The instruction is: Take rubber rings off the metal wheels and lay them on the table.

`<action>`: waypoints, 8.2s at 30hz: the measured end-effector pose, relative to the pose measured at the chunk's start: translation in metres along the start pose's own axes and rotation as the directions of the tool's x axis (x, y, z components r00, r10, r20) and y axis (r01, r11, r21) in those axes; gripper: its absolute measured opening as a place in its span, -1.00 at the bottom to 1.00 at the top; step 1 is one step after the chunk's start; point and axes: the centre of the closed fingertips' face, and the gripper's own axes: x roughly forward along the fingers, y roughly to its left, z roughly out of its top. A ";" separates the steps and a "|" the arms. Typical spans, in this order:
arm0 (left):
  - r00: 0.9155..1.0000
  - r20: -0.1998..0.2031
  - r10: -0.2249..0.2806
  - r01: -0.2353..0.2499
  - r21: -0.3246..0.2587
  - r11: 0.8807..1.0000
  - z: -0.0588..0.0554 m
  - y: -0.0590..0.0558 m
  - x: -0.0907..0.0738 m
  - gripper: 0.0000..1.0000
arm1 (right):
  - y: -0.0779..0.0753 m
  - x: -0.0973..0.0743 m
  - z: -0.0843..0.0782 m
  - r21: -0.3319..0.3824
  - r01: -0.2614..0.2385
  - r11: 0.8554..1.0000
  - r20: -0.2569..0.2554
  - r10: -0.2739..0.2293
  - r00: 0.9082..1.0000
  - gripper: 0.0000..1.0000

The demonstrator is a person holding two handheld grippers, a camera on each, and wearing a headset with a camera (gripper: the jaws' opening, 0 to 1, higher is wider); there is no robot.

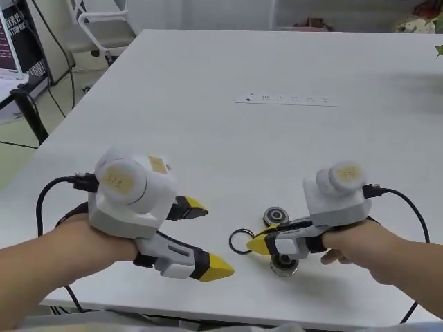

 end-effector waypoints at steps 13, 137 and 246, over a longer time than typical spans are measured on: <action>1.000 -0.009 -0.004 0.004 -0.001 1.000 -0.001 0.001 0.001 0.28 | 0.010 -0.001 -0.006 -0.252 0.012 0.968 -0.071 -0.031 0.997 -0.40; 0.995 -0.078 -0.069 0.075 0.072 0.995 0.034 0.039 0.127 -0.56 | -0.064 -0.049 -0.003 -0.163 0.171 0.972 0.091 -0.158 0.983 -0.35; 0.996 -0.077 0.044 -0.037 0.087 0.996 0.035 0.044 0.127 -0.75 | -0.063 -0.054 0.007 0.281 0.084 0.956 0.230 -0.152 0.961 -1.00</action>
